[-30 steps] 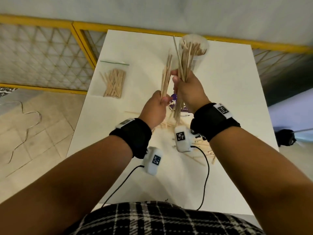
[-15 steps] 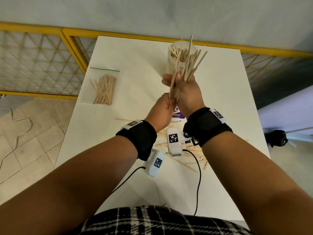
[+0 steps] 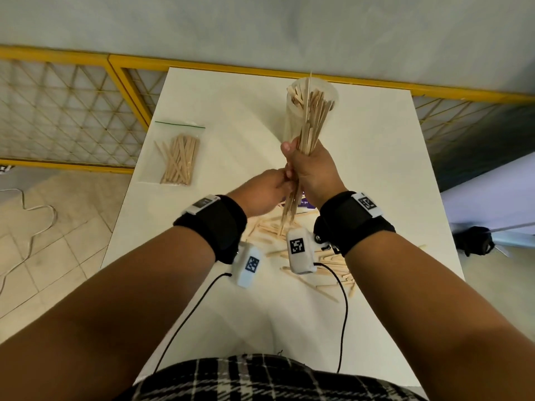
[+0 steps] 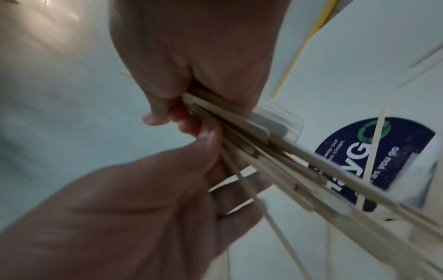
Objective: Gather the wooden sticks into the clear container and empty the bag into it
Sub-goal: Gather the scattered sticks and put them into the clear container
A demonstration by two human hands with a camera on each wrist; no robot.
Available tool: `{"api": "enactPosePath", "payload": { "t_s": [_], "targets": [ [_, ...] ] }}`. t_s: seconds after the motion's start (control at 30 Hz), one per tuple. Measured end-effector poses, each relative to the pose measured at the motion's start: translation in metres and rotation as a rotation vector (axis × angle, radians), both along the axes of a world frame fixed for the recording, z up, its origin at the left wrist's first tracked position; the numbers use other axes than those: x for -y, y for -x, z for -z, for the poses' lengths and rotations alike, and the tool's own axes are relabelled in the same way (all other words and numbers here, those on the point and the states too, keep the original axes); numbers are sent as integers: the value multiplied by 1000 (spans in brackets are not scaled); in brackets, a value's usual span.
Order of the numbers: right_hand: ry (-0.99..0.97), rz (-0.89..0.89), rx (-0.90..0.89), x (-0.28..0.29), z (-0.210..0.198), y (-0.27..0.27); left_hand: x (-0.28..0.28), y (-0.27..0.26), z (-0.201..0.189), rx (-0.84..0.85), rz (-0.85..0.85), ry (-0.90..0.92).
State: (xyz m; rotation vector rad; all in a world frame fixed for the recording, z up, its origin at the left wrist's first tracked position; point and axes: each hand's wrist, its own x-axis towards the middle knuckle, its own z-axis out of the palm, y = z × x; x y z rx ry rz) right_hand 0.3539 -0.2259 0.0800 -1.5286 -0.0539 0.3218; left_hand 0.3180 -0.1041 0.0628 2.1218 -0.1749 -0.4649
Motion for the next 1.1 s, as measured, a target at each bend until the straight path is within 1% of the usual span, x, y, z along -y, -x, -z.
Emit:
{"api": "enactPosePath", "payload": {
  "t_s": [0.03, 0.07, 0.1, 0.13, 0.2, 0.23, 0.27, 0.3, 0.33, 0.37, 0.4, 0.43, 0.47, 0.53, 0.57, 0.6, 0.63, 0.7, 0.73, 0.77, 0.83, 0.9, 0.97, 1.0, 1.03, 1.1],
  "targets": [
    [36, -12, 26, 1, 3, -1, -9, -3, -6, -1, 34, -90],
    [73, -22, 41, 2, 5, -1, -18, -7, -12, 16, 8, -156],
    [108, -31, 48, 2, 6, -1, -24, -10, -21, 49, -79, -173],
    [137, -41, 48, 2, 7, -1, -30, -16, -31, 76, -218, -112],
    [185, -88, 48, -1, 8, 1, -33, -33, -53, 127, -500, 184],
    [211, -123, 49, -3, 8, 1, -31, -40, -67, 151, -594, 318],
    [238, -164, 49, -6, 7, 3, -29, -46, -76, 184, -612, 389],
    [267, -207, 44, -10, 6, 4, -25, -49, -83, 211, -550, 372],
    [296, -240, 36, -14, 4, 5, -20, -47, -88, 248, -428, 258],
    [318, -260, 32, -17, 1, 6, -13, -40, -90, 287, -273, 83],
    [353, -265, 33, -19, -3, 7, -7, -33, -88, 350, -158, -66],
    [388, -262, 42, -21, -8, 8, -4, -28, -83, 416, -103, -122],
    [401, -256, 59, -21, -13, 9, -4, -22, -78, 475, -126, -75],
    [337, -221, 96, -17, -22, 8, -10, -14, -70, 564, -299, 151],
    [288, -187, 108, -13, -25, 6, -15, -11, -63, 555, -382, 217],
    [239, -149, 116, -9, -29, 4, -20, -8, -54, 480, -422, 239],
    [174, -111, 113, -5, -33, 2, -20, -3, -46, 359, -402, 238],
    [-13, -44, 76, 1, -43, -3, -11, 13, -36, 97, -229, 226],
    [-96, -21, 51, 2, -47, -4, -4, 18, -32, 8, -137, 208],
    [-162, -4, 30, 2, -51, -4, 1, 20, -30, -43, -94, 206],
    [-275, -15, -6, 2, -56, 0, 8, 18, -30, -69, -125, 269],
    [-366, -107, -55, 6, -58, 3, 8, 14, -34, -75, -145, 330],
    [-366, -230, -77, 13, -59, 5, 5, 14, -37, -55, -83, 312],
    [-345, -256, -72, 15, -60, 5, 4, 15, -35, -75, -63, 350],
    [-320, -246, -61, 16, -61, 6, 5, 14, -33, -103, -58, 409],
    [-276, -160, -2, 17, -69, 3, 5, 11, -24, -159, -65, 558]
  ]
}}
